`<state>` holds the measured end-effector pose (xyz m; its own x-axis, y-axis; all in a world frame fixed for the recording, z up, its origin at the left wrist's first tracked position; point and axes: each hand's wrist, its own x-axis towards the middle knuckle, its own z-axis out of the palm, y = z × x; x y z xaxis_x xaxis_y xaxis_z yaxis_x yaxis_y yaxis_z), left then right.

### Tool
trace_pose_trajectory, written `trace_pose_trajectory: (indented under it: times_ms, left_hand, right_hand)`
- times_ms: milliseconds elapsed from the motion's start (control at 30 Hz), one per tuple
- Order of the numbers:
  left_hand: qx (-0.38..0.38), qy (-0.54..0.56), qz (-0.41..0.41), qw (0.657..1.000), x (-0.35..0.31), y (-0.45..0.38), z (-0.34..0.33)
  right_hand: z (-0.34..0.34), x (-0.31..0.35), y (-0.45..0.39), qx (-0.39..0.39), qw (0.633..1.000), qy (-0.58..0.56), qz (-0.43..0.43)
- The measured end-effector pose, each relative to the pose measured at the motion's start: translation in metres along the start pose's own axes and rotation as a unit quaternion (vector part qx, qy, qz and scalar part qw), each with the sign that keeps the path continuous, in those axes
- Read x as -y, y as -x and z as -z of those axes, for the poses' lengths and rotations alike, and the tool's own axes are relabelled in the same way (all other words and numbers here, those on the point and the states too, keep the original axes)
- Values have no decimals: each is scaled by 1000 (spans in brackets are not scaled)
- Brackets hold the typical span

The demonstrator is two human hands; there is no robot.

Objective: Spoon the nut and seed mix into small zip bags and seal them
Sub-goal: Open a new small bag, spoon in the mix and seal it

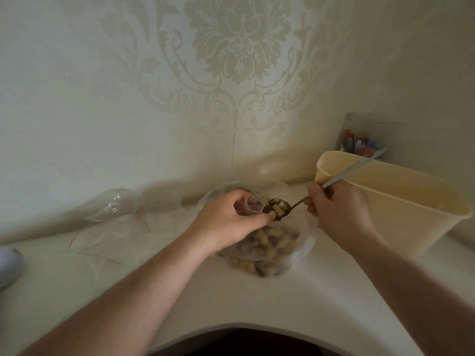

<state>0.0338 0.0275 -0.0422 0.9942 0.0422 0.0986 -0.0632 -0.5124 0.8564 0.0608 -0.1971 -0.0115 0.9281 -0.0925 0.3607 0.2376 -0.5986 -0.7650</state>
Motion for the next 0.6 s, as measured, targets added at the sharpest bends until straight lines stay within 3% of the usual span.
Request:
trace_pose_trajectory:
  times_ms: [200, 367, 600]
  left_hand:
    - [-53, -19, -4, 998, 0, -1, 15]
    - [-68, -90, -50, 992, -1, 1, 17]
    - [-80, -106, -68, 989, 2, 1, 1]
  right_hand:
    - [8, 7, 0, -9, 999, -32, -6]
    - [21, 22, -2, -28, 998, -53, 32]
    - [32, 42, 1, -46, 995, -14, 92]
